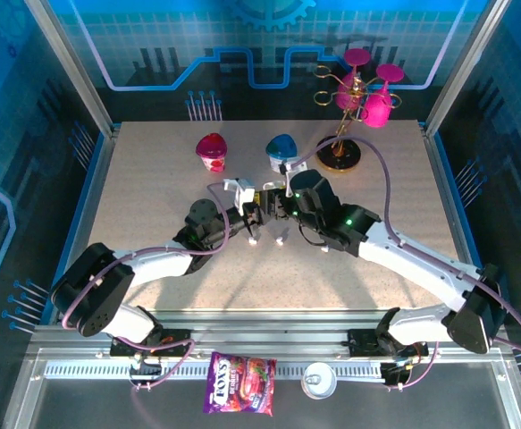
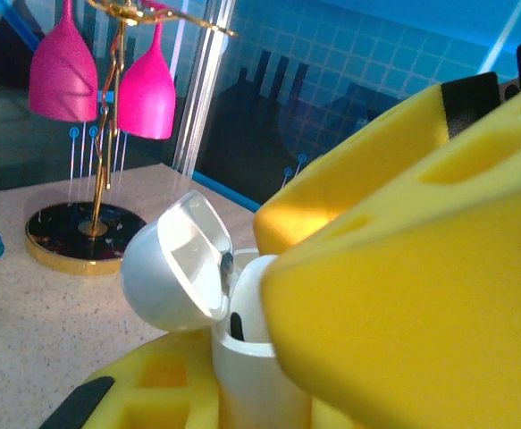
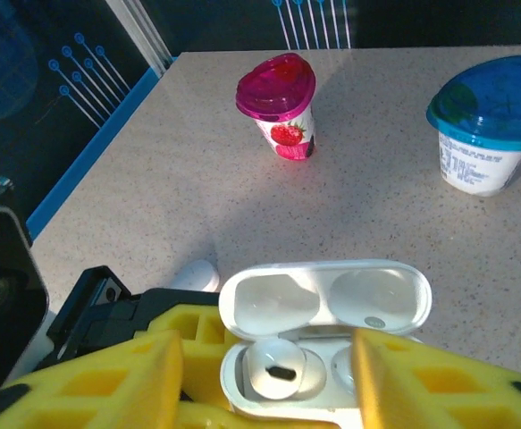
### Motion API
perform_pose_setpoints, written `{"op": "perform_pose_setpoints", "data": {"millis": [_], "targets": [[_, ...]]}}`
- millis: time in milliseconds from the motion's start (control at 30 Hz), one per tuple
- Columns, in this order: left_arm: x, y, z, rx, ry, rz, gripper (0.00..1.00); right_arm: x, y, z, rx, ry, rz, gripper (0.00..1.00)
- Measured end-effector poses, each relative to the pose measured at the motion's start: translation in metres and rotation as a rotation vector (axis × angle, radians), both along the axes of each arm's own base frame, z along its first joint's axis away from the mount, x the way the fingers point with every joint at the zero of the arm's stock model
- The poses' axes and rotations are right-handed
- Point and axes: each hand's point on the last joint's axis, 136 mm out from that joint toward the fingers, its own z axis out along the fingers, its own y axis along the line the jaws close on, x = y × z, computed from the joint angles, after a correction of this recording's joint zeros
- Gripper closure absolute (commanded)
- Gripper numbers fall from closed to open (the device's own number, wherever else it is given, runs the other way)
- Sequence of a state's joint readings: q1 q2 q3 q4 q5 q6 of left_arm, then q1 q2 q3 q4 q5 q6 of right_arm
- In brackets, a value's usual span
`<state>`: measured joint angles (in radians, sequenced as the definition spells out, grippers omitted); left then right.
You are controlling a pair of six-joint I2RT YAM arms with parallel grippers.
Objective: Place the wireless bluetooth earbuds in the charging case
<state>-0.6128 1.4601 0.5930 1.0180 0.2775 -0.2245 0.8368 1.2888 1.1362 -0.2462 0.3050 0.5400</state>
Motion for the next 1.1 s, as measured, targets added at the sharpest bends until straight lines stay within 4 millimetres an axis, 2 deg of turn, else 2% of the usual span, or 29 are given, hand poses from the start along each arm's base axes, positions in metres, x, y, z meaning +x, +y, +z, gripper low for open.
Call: {"op": "perform_pose_setpoints", "data": {"millis": [100, 300, 400, 500, 633, 767, 867, 933, 1100], "targets": [[-0.001, 0.0, 0.007, 0.002, -0.053, 0.002, 0.99, -0.005, -0.007, 0.011, 0.029, -0.017, 0.001, 0.28], [-0.004, 0.005, 0.006, 0.026, -0.123, 0.006, 0.99, -0.013, -0.041, 0.022, 0.148, -0.022, -0.009, 0.22], [-0.003, 0.009, 0.003, 0.025, -0.141, 0.003, 0.99, -0.012, -0.065, 0.015, 0.209, -0.001, -0.041, 0.21], [-0.004, 0.011, -0.001, 0.038, -0.154, -0.004, 0.99, -0.009, -0.09, 0.0, 0.243, 0.042, -0.09, 0.21], [-0.009, 0.01, -0.006, 0.062, -0.175, -0.032, 0.99, -0.005, -0.127, -0.039, 0.222, 0.176, -0.187, 0.21], [-0.016, 0.009, -0.005, 0.092, -0.192, -0.062, 0.99, -0.008, -0.154, -0.096, 0.122, 0.389, -0.276, 0.22], [-0.023, 0.009, 0.003, 0.098, -0.217, -0.081, 0.99, -0.02, -0.159, -0.148, 0.017, 0.586, -0.291, 0.25], [-0.027, 0.009, 0.006, 0.103, -0.233, -0.093, 0.99, -0.029, -0.158, -0.174, -0.029, 0.69, -0.283, 0.3], [-0.032, 0.008, 0.007, 0.111, -0.235, -0.119, 0.99, -0.037, -0.154, -0.209, -0.076, 0.821, -0.258, 0.4]]}}
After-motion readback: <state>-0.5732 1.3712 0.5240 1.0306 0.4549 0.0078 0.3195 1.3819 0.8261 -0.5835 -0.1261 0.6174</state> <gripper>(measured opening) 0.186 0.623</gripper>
